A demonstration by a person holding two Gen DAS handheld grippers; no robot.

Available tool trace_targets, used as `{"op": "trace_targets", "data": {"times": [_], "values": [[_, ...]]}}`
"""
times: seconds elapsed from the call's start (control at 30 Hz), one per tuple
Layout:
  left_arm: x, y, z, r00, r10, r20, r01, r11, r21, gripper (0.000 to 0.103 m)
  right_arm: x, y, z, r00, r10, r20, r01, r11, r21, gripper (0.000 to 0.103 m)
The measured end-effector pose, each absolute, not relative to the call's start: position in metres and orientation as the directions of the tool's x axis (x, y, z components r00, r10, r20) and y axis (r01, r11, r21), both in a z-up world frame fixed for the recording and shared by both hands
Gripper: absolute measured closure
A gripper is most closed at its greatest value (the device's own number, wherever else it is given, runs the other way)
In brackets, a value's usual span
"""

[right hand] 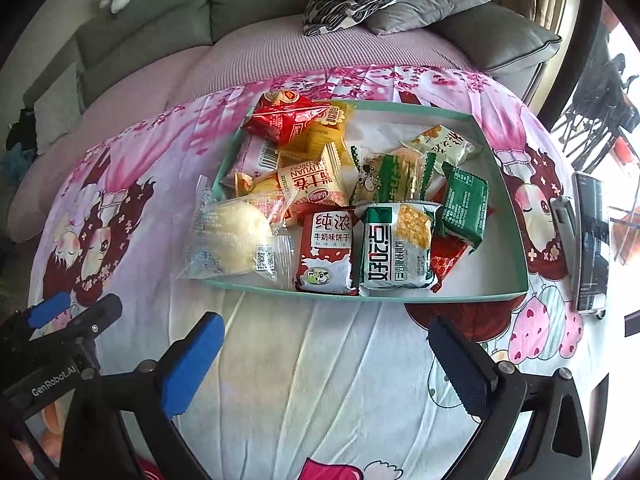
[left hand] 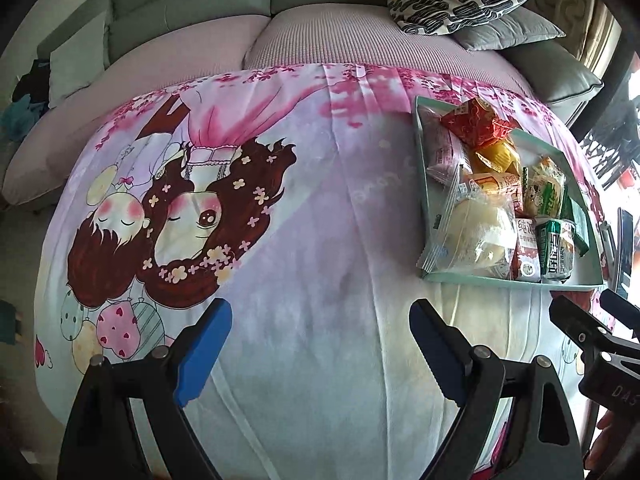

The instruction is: Organize snacks

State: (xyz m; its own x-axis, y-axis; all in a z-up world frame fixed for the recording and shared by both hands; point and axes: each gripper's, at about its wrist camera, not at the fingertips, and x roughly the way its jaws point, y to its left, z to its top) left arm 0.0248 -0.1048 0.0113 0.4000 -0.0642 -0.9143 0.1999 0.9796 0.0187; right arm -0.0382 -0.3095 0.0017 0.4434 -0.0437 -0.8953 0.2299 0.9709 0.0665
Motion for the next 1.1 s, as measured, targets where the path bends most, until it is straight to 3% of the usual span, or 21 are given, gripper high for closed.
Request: {"op": "trace_targets", "data": {"times": [1.1], "values": [[0.022, -0.106, 0.022, 0.410, -0.082, -0.909, 0.198, 0.980, 0.001, 0.012, -0.041, -0.308, 0.009, 0.451, -0.056, -0.891, 0.223, 0.974, 0.052, 0.000]]}}
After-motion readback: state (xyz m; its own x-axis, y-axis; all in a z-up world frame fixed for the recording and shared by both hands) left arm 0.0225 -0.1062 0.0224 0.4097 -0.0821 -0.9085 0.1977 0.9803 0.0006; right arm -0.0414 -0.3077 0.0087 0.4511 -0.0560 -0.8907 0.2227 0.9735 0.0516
